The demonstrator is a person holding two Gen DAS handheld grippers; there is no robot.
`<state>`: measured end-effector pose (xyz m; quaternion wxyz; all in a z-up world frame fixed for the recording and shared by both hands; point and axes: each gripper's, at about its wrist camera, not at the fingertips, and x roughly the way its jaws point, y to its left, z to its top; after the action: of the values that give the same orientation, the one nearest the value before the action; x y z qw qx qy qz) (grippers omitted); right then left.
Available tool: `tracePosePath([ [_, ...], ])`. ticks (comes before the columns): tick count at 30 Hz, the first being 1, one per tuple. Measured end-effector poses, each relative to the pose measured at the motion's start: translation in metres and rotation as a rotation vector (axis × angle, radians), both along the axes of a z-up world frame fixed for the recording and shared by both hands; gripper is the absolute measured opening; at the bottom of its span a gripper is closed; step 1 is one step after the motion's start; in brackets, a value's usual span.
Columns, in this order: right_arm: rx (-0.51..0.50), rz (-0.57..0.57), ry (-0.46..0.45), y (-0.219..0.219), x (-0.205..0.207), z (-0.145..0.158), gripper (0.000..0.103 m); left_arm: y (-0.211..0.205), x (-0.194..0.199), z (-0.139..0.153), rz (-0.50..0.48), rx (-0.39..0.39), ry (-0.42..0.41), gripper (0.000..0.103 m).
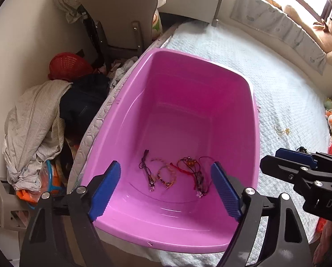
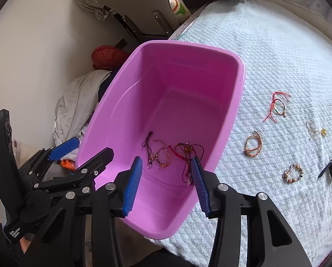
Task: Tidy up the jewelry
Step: 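Open both tools to drop the bracelet and necklace into the tub, then withdraw both open tools from the tub back over the bed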
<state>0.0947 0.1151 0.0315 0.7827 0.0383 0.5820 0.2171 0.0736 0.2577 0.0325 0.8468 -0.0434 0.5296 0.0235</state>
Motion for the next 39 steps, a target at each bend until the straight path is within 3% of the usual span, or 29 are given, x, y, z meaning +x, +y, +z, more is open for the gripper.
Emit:
tracePosePath([
  [18, 0.005, -0.035, -0.023, -0.044, -0.040, 0.004, 0.046, -0.013, -0.017, 0.013, -0.023, 0.001, -0.017, 0.082],
  [32, -0.011, -0.190, -0.044, -0.122, -0.092, 0.005, 0.046, -0.082, -0.030, 0.022, -0.159, 0.023, -0.058, 0.082],
  [39, -0.042, -0.315, -0.026, -0.188, -0.129, -0.001, 0.046, -0.133, -0.037, 0.029, -0.220, -0.025, -0.085, 0.085],
])
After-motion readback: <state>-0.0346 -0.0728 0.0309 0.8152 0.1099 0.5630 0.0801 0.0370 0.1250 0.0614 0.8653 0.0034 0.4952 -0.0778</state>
